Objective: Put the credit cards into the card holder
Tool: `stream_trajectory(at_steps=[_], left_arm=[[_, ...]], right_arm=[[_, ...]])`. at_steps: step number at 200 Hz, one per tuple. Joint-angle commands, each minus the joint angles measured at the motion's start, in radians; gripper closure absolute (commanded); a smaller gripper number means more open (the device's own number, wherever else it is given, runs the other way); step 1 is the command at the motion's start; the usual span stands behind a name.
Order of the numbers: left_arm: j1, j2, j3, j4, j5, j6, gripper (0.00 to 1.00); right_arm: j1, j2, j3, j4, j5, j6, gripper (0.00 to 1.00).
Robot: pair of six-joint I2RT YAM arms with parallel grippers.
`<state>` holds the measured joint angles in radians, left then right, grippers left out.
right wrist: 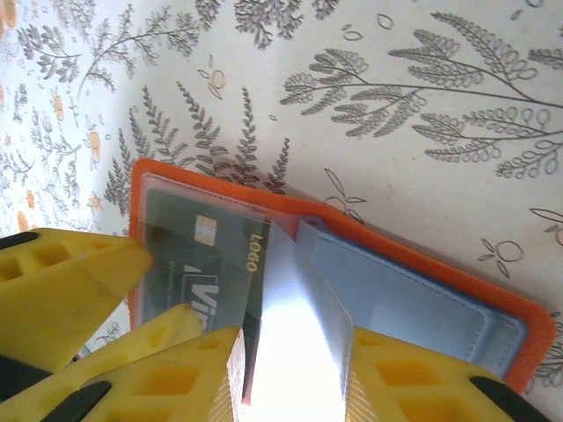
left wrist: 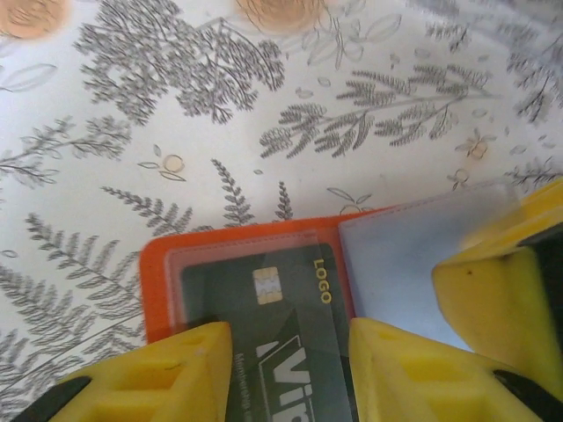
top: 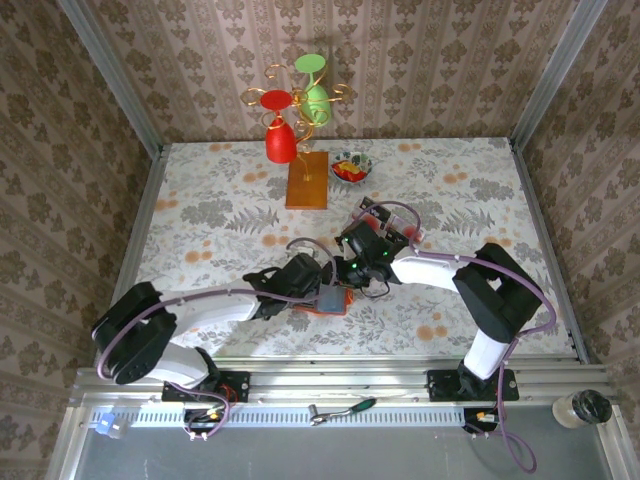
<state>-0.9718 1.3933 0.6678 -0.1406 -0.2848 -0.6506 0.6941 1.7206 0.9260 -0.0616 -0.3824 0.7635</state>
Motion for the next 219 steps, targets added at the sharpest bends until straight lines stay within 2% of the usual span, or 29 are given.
stream_trajectory(at_steps=[1,16,61,145,219], left_arm=[[0.028,-0.071,-0.032,0.0,-0.013,-0.017,0.58],[0.047,-0.115,-0.053,-0.006,-0.011,-0.017,0.58],[0.107,-0.244,-0.108,-0.04,-0.003,-0.012,0.57],[0.164,-0.368,-0.158,-0.085,0.023,-0.001,0.57],[0.16,-0.34,-0.19,-0.057,0.057,-0.012,0.58]], right_arm=[[0.018,-0.026,0.041,-0.03,-0.031,0.018,0.66],[0.027,-0.026,0.052,-0.032,-0.03,0.028,0.65],[0.065,0.008,0.113,-0.032,-0.029,0.055,0.52],[0.106,0.172,0.22,-0.021,-0.023,0.091,0.5],[0.098,0.192,0.203,0.005,-0.016,0.1,0.5]])
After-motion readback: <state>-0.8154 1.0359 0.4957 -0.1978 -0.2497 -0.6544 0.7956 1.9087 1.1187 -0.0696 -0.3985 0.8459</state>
